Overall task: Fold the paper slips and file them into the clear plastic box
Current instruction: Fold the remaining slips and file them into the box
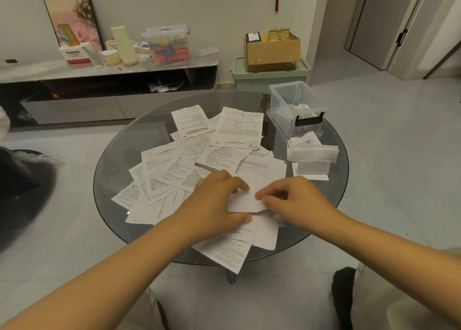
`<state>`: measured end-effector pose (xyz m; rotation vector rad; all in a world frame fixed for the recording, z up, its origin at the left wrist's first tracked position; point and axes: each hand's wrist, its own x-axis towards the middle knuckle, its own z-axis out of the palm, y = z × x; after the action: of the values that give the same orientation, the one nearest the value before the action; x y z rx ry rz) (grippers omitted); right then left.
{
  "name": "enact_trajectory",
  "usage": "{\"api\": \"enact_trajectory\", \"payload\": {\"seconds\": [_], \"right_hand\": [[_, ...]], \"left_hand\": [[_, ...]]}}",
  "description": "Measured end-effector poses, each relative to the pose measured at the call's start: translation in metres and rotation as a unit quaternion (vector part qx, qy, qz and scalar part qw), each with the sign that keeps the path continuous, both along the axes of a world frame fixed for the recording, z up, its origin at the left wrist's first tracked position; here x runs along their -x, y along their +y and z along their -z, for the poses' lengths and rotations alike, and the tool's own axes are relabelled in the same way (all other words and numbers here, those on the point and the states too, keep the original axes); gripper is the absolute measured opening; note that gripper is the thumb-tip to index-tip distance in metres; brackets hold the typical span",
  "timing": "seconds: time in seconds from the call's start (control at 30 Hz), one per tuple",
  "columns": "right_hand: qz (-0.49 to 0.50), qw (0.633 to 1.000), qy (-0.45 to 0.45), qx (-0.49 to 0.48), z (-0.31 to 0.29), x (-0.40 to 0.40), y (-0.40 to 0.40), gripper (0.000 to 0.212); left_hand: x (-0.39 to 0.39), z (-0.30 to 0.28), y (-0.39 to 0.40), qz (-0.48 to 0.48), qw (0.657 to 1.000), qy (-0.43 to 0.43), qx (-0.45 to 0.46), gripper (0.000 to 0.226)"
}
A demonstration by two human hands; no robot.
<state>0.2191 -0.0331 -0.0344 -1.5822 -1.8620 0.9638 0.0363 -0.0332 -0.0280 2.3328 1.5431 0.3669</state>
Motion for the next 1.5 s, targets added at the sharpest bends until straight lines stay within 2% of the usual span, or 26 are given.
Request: {"api": "enact_trajectory", "payload": {"seconds": [0.17,0.27,0.4,0.5,0.6,0.7,0.87,1.03,1.17,1.33,1.5], "right_hand": [[-0.026,0.997,0.062,0.048,-0.014,0.005,-0.011,0.027],[-0.051,0.999,-0.006,-0.016,-0.012,0.007,-0.011,0.028],[-0.085,0.976,-0.157,-0.125,-0.006,0.009,-0.005,0.029],[-0.085,0.957,-0.211,-0.178,-0.006,0.012,-0.001,0.023],[-0.1,0.954,-0.207,-0.192,-0.009,0.015,0.004,0.022],[-0.118,0.957,-0.212,-0.157,-0.009,0.017,0.008,0.023],[-0.091,0.978,-0.154,-0.107,-0.002,0.027,0.013,0.022],[-0.067,0.984,-0.146,-0.082,0.005,0.034,0.021,0.049],[-0.08,0.979,-0.171,-0.08,0.009,0.037,0.022,0.069],[-0.076,0.97,-0.208,-0.1,0.015,0.036,0.025,0.072],[-0.069,0.971,-0.206,-0.101,0.015,0.029,0.029,0.058]], "left_hand": [[0.0,0.003,-0.01,0.022,1.0,-0.02,-0.009,0.025],[0.002,0.004,-0.013,0.012,1.0,-0.012,-0.014,0.008],[0.008,0.004,-0.016,0.014,1.0,-0.02,-0.005,0.013],[0.015,0.004,-0.017,0.01,0.999,-0.046,0.022,0.015],[0.023,0.002,-0.016,0.001,0.997,-0.068,0.045,0.013],[0.027,0.001,-0.015,-0.023,0.994,-0.089,0.058,0.015],[0.025,0.004,-0.013,-0.079,0.987,-0.131,0.047,0.015],[0.023,0.008,-0.008,-0.107,0.986,-0.118,0.058,0.054],[0.021,0.012,-0.006,-0.102,0.986,-0.107,0.076,0.065],[0.022,0.014,0.002,-0.103,0.987,-0.075,0.1,0.073],[0.03,0.009,0.007,-0.095,0.988,-0.046,0.116,0.074]]}}
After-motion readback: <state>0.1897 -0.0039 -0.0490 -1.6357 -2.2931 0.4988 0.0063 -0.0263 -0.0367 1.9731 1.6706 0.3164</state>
